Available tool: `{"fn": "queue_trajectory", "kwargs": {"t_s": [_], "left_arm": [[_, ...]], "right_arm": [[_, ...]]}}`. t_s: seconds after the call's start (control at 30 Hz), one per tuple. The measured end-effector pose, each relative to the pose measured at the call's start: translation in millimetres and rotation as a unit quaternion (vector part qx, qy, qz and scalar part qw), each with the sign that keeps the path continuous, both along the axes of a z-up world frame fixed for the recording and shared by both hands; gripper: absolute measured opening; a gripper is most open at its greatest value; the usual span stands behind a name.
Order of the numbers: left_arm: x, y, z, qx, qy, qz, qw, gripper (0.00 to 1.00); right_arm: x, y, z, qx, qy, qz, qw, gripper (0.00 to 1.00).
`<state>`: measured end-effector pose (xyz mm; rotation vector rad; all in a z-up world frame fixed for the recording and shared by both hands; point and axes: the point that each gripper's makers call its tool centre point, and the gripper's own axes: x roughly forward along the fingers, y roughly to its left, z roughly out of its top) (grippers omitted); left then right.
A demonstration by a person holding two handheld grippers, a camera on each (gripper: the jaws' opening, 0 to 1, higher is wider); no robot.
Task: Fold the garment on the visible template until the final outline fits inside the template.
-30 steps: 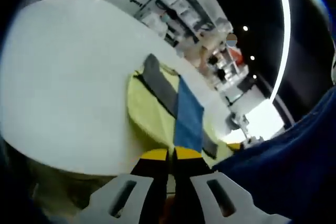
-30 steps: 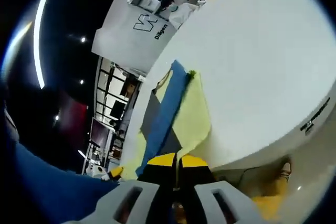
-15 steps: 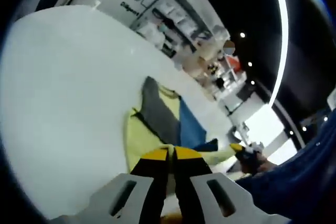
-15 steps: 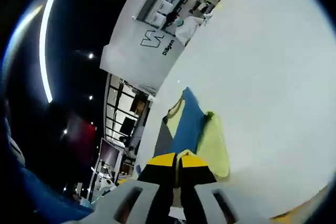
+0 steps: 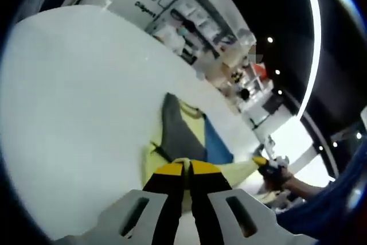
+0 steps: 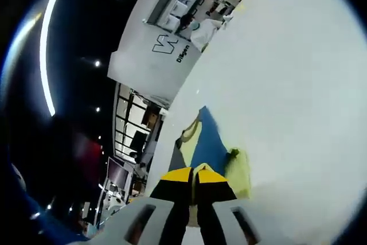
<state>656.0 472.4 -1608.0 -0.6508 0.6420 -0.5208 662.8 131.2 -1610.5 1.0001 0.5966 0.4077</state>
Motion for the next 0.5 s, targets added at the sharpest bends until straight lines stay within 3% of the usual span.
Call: {"fn": "queue_trajectory", "kwargs": {"t_s": [0.5], "left_arm": [[63.6, -1, 6.7, 0.012, -0.007, -0.001, 0.9999, 0.0]], "right_arm": [[60, -3, 5.1, 0.016, -0.001, -0.008, 0.9998, 0.0]]}}
